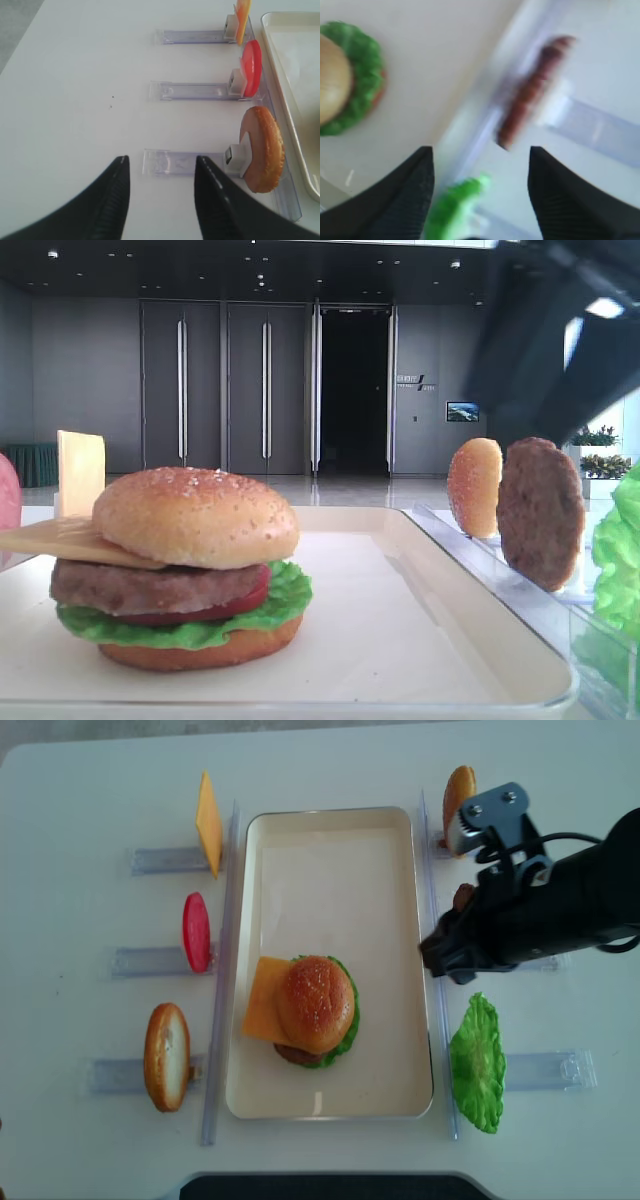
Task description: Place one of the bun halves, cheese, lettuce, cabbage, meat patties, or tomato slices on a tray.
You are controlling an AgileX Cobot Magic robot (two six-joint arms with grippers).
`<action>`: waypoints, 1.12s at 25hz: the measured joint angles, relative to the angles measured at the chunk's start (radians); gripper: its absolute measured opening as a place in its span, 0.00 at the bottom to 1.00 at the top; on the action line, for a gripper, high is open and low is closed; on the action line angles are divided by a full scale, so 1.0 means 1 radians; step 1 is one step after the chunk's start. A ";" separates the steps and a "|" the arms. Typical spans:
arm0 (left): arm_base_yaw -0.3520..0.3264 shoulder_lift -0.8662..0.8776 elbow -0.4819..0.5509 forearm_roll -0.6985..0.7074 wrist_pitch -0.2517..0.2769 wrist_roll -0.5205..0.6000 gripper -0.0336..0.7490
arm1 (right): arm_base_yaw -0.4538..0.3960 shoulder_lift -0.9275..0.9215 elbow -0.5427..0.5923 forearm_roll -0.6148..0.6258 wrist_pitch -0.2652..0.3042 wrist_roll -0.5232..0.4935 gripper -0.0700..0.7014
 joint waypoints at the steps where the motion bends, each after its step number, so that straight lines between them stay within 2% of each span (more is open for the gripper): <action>1: 0.000 0.000 0.000 0.000 0.000 0.000 0.46 | -0.049 -0.030 0.000 -0.107 0.057 0.078 0.61; 4: 0.000 0.000 0.000 0.000 0.000 0.000 0.46 | -0.204 -0.125 0.000 -0.375 0.222 0.259 0.55; 5: 0.000 0.000 0.000 0.000 0.000 0.000 0.46 | -0.260 -0.162 0.000 -0.429 0.266 0.315 0.54; 6: 0.000 0.000 0.000 0.000 0.000 0.000 0.46 | -0.314 -0.193 0.000 -0.474 0.295 0.350 0.52; 9: 0.000 0.000 0.000 0.000 0.000 0.000 0.46 | -0.440 -0.298 0.000 -0.524 0.335 0.397 0.51; 11: 0.000 0.000 0.000 0.000 0.000 0.000 0.46 | -0.482 -0.359 0.000 -0.537 0.348 0.407 0.51; 18: 0.000 0.000 0.000 0.000 0.000 0.000 0.46 | -0.495 -0.567 0.000 -0.536 0.448 0.411 0.48; 21: 0.000 0.000 0.000 0.000 0.000 0.000 0.46 | -0.483 -0.718 0.011 -0.537 0.464 0.412 0.46; 28: 0.000 0.000 0.000 0.000 0.000 0.000 0.46 | -0.442 -1.080 0.179 -0.537 0.493 0.408 0.44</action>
